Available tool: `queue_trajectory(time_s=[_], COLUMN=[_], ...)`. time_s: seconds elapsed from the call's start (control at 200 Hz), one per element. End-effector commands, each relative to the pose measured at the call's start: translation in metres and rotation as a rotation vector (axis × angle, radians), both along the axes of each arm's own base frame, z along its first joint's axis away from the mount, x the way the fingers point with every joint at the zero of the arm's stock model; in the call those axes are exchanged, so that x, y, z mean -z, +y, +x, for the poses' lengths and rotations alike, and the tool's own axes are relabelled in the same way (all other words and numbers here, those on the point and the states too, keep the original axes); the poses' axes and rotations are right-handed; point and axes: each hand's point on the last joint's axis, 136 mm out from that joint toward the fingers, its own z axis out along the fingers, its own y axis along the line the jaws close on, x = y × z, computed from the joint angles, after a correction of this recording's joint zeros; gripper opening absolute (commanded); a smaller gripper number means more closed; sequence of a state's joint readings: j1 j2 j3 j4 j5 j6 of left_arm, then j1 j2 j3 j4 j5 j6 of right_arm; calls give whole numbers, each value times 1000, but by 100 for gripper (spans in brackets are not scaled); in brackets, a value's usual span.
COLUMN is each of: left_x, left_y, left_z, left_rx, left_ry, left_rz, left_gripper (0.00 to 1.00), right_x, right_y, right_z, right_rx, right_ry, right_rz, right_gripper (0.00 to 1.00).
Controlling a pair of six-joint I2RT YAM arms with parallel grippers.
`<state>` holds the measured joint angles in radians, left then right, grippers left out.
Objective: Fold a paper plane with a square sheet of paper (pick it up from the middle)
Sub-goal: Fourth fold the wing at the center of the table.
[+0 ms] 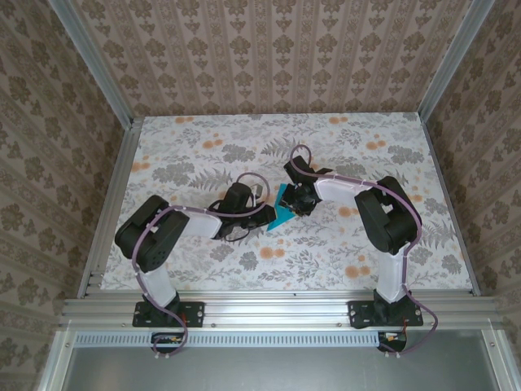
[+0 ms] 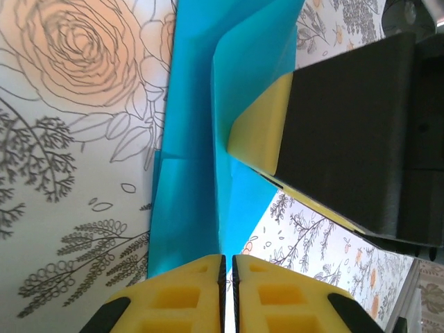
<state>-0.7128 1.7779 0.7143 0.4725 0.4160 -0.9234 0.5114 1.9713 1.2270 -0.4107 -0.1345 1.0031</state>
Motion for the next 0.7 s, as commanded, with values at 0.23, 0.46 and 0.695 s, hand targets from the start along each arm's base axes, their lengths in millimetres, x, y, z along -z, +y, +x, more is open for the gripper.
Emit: queue_trajectory(time_s=[0.23, 0.46, 0.695], left_x=[-13, -3, -2], left_y=[-15, 2, -6], left_z=[-2, -3, 4], left_rx=[61, 45, 74], left_ry=[-55, -94, -127], left_rz=[-30, 123, 133], left_gripper=[21, 28, 28], right_x=[87, 86, 84], right_y=[-91, -90, -87], right_z=[-74, -73, -71], right_rx=[71, 69, 75], right_ry=[296, 293, 289], right_rz=[-394, -384, -357], right_gripper=[39, 40, 40])
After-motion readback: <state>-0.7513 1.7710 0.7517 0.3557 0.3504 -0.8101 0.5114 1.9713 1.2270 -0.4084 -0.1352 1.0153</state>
